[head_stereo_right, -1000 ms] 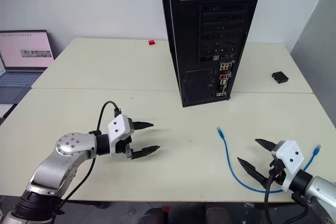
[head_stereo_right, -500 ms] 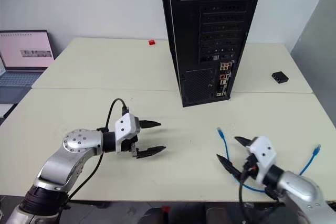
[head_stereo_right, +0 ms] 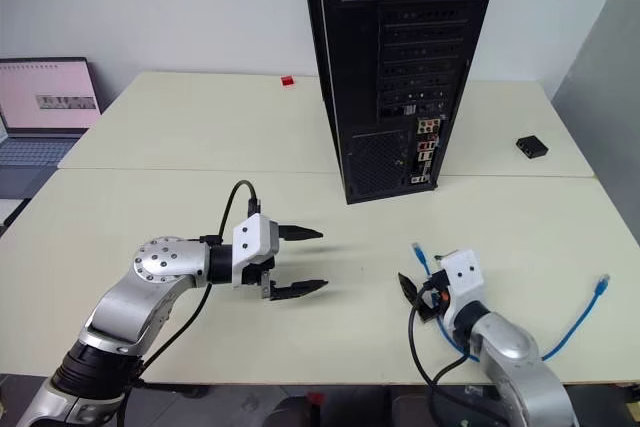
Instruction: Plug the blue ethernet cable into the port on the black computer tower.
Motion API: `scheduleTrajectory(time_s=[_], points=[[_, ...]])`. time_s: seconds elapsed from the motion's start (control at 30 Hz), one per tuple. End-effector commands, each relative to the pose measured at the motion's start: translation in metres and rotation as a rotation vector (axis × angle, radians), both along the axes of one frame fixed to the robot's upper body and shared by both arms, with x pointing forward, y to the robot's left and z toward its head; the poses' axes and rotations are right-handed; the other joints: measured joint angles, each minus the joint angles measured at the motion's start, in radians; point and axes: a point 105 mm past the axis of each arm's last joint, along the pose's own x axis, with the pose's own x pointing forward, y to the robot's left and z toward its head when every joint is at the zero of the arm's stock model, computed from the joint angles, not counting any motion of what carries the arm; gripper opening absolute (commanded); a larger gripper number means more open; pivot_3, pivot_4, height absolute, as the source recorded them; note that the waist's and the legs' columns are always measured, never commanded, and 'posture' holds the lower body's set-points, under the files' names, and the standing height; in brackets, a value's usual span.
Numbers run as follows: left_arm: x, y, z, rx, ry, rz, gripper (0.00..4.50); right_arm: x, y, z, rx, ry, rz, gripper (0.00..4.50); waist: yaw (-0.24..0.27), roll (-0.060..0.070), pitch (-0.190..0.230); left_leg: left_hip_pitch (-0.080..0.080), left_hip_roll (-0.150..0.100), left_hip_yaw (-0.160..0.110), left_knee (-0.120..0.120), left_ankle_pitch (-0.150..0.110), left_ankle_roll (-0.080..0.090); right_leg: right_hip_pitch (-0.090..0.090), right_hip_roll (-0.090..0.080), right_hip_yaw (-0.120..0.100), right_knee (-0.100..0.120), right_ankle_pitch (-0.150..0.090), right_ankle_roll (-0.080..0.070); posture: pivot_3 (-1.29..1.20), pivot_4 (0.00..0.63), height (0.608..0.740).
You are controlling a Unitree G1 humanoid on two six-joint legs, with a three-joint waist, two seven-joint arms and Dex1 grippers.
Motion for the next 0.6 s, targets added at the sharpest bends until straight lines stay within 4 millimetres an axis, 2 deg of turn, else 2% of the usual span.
scheduleTrajectory(time_s=[0.03, 0.13, 0.47, 0.6], points=[[-0.001, -0.005, 0.005, -0.002, -0.035, -0.030, 4.50, 0.006, -0.007, 0.002, 0.012, 0.005, -0.088, 3.51, 0.000, 0.000, 0.000, 0.000, 0.000, 0.000, 0.000, 0.000, 0.000, 0.000, 0.000, 0.000, 0.000, 0.000, 0.000, 0.00, 0.150, 0.740], [-0.001, -0.005, 0.004, 0.001, -0.036, -0.031, 4.50, 0.006, -0.010, 0.000, 0.014, 0.027, -0.120, 2.77, 0.000, 0.000, 0.000, 0.000, 0.000, 0.000, 0.000, 0.000, 0.000, 0.000, 0.000, 0.000, 0.000, 0.000, 0.000, 0.00, 0.150, 0.740], [-0.001, -0.010, -0.003, -0.015, -0.014, -0.031, 4.50, 0.009, -0.004, -0.007, -0.159, 0.014, -0.028, 0.18, -0.001, 0.000, 0.000, 0.000, 0.000, 0.000, 0.000, 0.000, 0.000, 0.000, 0.000, 0.000, 0.000, 0.000, 0.000, 0.00, 0.150, 0.740], [-0.001, -0.010, -0.004, -0.013, -0.011, -0.031, 4.50, 0.009, 0.001, -0.002, -0.188, -0.017, 0.033, 0.03, -0.002, 0.000, 0.000, 0.000, 0.000, 0.000, 0.000, 0.000, 0.000, 0.000, 0.000, 0.000, 0.000, 0.000, 0.000, 0.00, 0.150, 0.740]])
